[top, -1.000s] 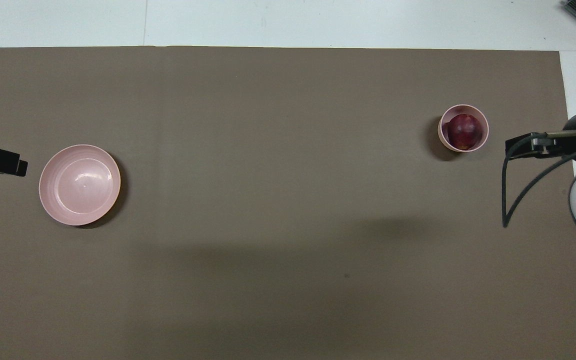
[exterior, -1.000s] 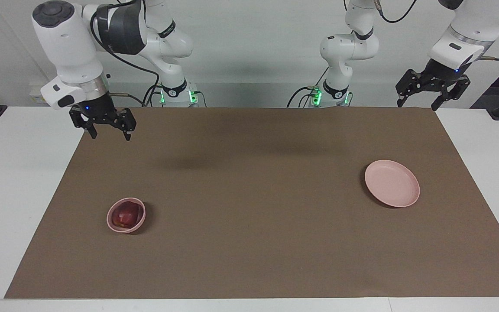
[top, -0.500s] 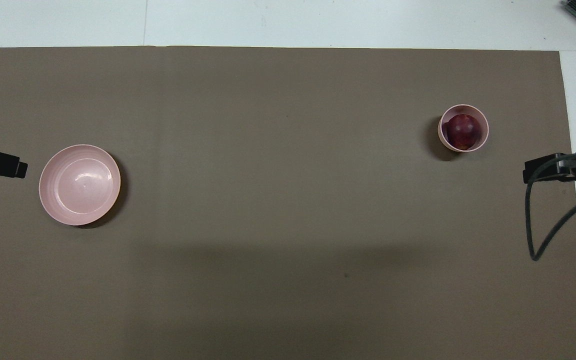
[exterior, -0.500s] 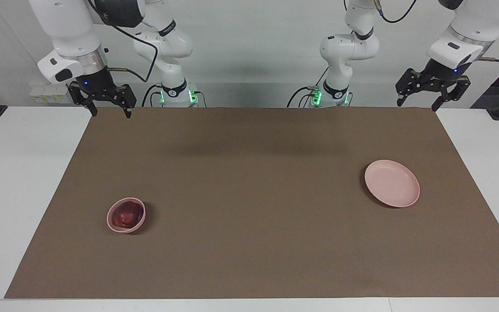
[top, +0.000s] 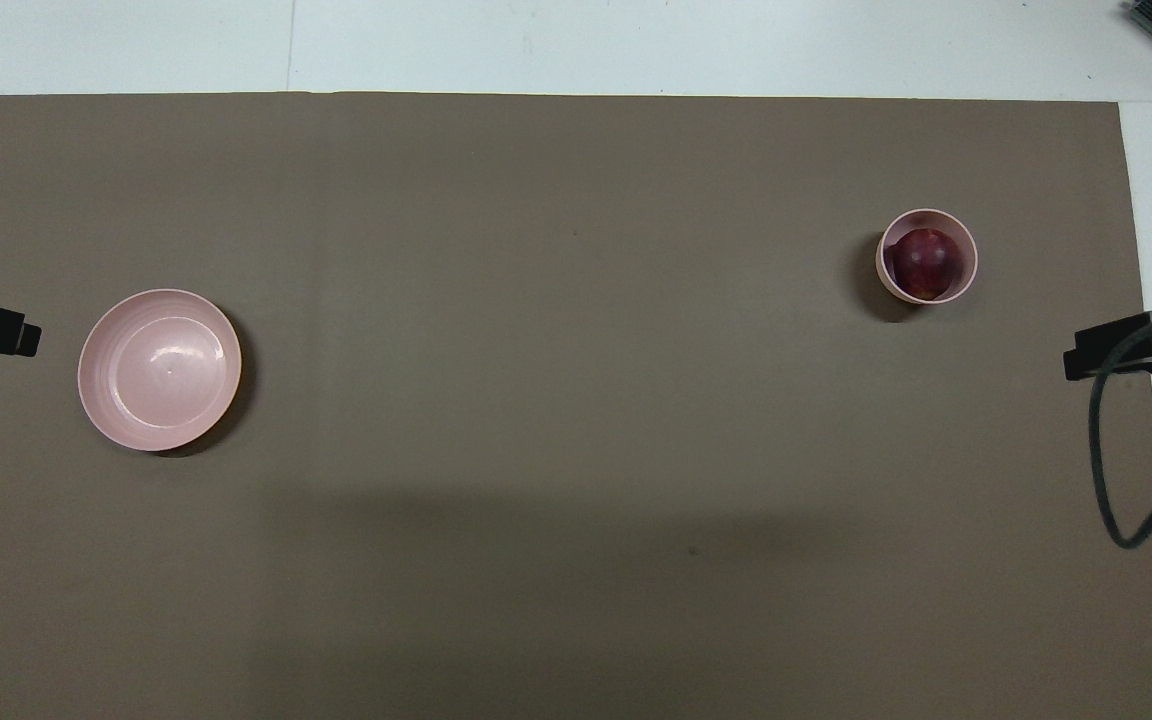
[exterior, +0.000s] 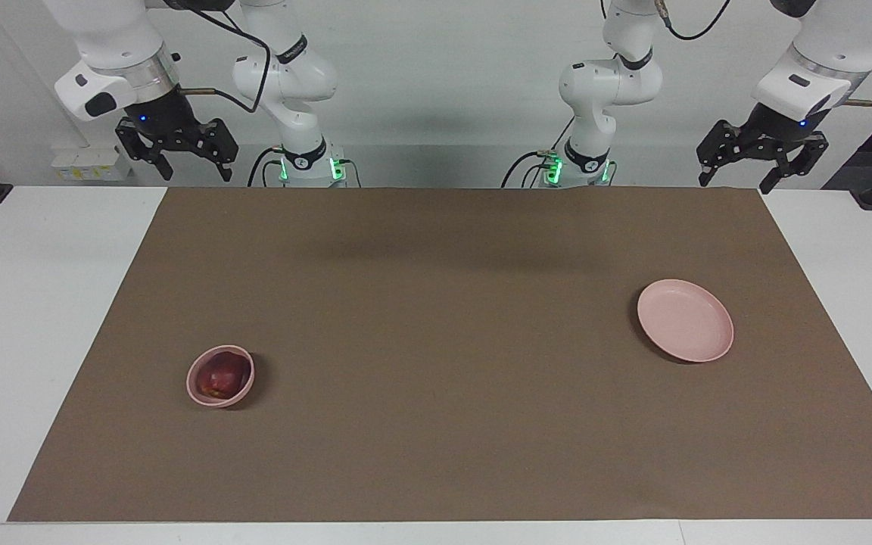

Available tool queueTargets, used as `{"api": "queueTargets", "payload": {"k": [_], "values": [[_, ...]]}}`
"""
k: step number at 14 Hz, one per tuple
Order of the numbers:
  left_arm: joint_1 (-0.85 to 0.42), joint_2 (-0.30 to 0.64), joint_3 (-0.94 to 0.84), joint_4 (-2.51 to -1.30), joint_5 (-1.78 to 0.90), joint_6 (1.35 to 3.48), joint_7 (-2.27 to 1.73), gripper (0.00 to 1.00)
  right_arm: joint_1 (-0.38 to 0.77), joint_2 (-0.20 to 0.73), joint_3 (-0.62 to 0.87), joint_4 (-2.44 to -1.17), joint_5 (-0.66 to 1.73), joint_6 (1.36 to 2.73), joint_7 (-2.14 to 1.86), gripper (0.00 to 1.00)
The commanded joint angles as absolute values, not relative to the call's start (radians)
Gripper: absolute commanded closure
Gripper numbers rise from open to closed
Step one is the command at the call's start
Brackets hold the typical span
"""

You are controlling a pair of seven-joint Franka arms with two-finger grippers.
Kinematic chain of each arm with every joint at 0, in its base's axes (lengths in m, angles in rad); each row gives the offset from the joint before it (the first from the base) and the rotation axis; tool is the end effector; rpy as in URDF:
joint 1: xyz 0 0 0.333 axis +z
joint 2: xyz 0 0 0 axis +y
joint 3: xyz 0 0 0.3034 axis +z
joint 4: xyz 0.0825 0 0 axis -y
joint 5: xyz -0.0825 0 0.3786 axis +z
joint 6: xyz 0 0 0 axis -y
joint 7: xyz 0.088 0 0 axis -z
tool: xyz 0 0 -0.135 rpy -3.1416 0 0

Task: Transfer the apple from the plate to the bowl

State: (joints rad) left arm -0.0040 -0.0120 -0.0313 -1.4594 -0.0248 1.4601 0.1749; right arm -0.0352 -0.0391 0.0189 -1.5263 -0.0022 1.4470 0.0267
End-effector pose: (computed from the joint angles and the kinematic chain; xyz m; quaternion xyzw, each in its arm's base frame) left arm 0.5337 -0.0225 0.6320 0.9942 -0.1063 0.0072 0.0117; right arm 0.5234 -0.0087 0.6148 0.9996 -0.0216 -0.0201 0.0016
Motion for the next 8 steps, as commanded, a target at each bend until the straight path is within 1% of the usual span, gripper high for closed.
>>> {"api": "queueTargets", "payload": {"k": [1, 8], "values": [[0.012, -0.023, -0.038, -1.474, -0.008, 1.457, 0.164, 0.0, -0.038, -0.023, 0.023, -1.505, -0.006, 1.46, 0.005, 0.0], [0.021, -0.023, -0.038, -1.474, -0.008, 1.457, 0.164, 0.0, -0.041, -0.02, 0.028, -1.496, -0.026, 1.417, 0.003, 0.0]]}}
